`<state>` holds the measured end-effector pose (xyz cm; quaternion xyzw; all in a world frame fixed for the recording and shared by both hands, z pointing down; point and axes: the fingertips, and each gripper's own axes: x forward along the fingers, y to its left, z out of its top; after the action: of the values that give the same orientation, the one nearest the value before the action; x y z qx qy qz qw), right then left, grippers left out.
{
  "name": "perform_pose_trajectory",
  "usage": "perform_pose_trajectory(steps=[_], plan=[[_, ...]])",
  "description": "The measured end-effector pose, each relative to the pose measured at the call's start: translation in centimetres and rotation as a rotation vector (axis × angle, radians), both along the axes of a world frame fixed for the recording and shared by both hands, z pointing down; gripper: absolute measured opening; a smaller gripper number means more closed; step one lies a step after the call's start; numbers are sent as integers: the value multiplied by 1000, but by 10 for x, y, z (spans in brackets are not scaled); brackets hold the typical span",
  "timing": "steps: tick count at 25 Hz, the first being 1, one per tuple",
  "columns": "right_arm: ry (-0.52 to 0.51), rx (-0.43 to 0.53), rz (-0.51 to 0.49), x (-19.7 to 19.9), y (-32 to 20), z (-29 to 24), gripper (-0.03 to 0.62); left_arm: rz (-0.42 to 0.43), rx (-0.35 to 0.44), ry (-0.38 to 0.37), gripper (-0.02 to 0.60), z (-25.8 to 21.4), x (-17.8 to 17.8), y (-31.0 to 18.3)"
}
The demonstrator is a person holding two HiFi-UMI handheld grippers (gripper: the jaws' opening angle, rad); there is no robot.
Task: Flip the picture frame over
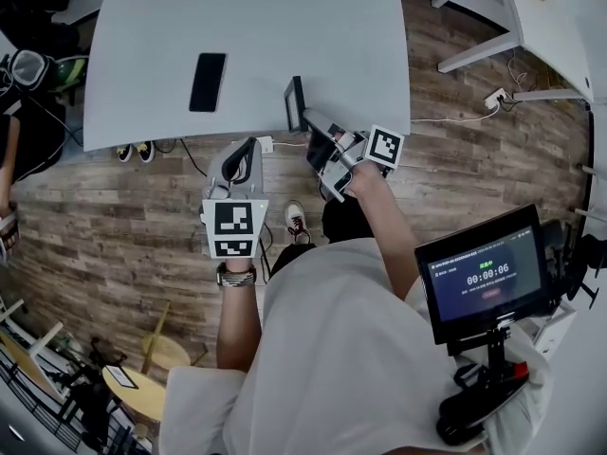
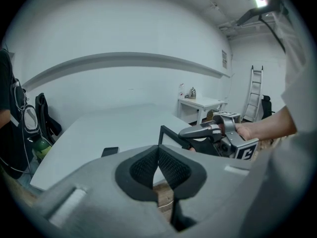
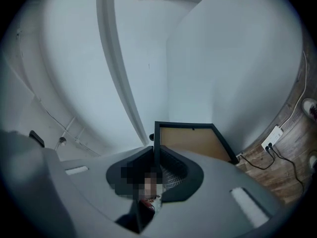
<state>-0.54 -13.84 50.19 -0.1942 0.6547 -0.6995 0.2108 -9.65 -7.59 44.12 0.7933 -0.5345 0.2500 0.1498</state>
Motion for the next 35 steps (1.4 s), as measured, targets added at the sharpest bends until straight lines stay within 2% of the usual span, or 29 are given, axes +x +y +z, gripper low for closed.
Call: perform_pose_trajectory(steps=[6, 19, 25, 28, 35], plan=[[1, 12, 9, 22, -4, 9, 49, 33, -10, 3, 5, 8, 12, -11], [135, 83, -9, 52, -4, 24, 57, 87, -29, 21, 5, 22, 28, -23], [196, 116, -9, 81, -3, 37, 44, 109, -39, 15, 5, 29, 46, -24], [220, 111, -1, 98, -4, 49, 40, 119, -50, 16, 5, 35, 54, -26], [231, 82, 16, 109, -4, 69, 38, 129, -70, 17, 5, 40, 51, -26]])
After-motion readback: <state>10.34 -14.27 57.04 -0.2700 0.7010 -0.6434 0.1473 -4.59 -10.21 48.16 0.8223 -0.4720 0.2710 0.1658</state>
